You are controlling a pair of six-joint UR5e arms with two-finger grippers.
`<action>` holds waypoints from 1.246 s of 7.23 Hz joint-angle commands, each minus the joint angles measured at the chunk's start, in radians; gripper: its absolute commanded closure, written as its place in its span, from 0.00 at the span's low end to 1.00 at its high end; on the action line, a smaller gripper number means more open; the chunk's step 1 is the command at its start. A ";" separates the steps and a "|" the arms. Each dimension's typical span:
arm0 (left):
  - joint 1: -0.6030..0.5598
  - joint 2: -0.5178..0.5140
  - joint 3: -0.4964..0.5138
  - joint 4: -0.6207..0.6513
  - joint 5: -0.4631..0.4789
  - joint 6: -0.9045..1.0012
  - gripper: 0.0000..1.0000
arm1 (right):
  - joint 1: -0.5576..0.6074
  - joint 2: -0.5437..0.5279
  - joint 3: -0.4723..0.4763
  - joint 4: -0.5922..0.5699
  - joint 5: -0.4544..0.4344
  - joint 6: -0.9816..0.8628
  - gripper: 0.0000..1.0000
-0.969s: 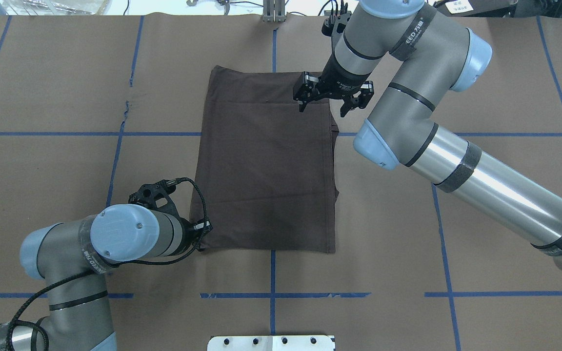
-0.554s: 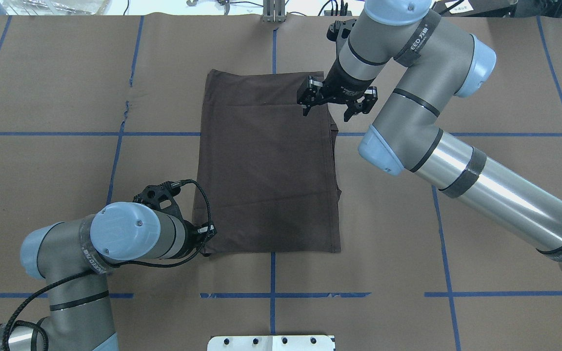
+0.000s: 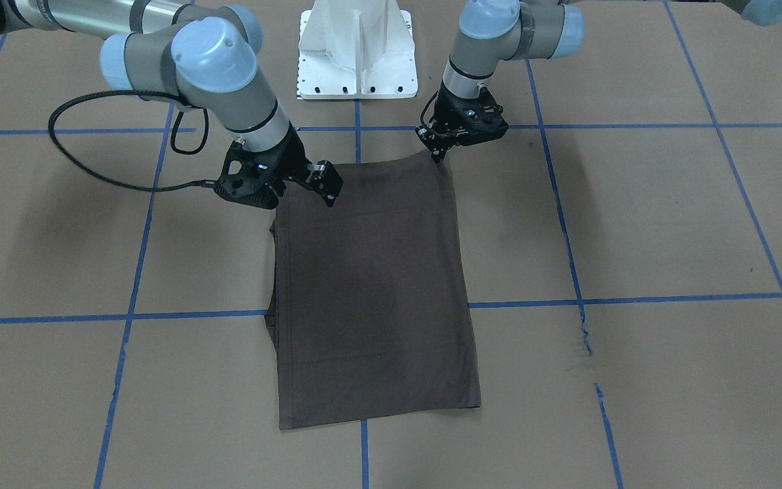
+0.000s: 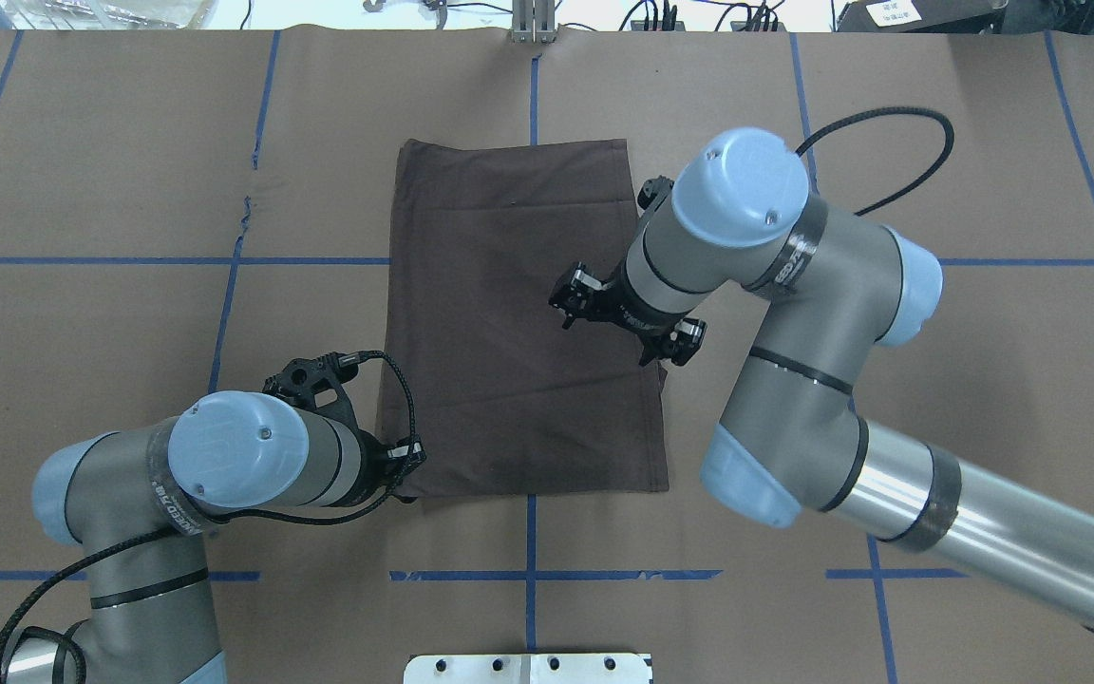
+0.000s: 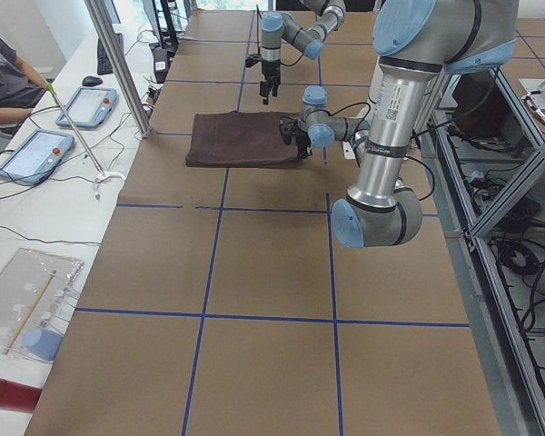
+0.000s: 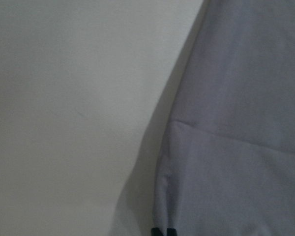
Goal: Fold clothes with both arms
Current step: 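Move the right gripper to the shirt's near corner beside the left gripper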
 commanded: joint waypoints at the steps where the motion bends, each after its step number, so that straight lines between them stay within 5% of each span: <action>1: -0.001 -0.002 -0.001 0.002 -0.008 0.004 1.00 | -0.140 -0.010 0.025 -0.048 -0.165 0.323 0.00; 4: 0.000 -0.010 -0.002 0.002 -0.009 0.005 1.00 | -0.249 -0.030 0.024 -0.116 -0.303 0.450 0.00; 9: -0.001 -0.017 -0.009 0.004 -0.008 0.005 1.00 | -0.280 -0.028 -0.017 -0.098 -0.308 0.441 0.00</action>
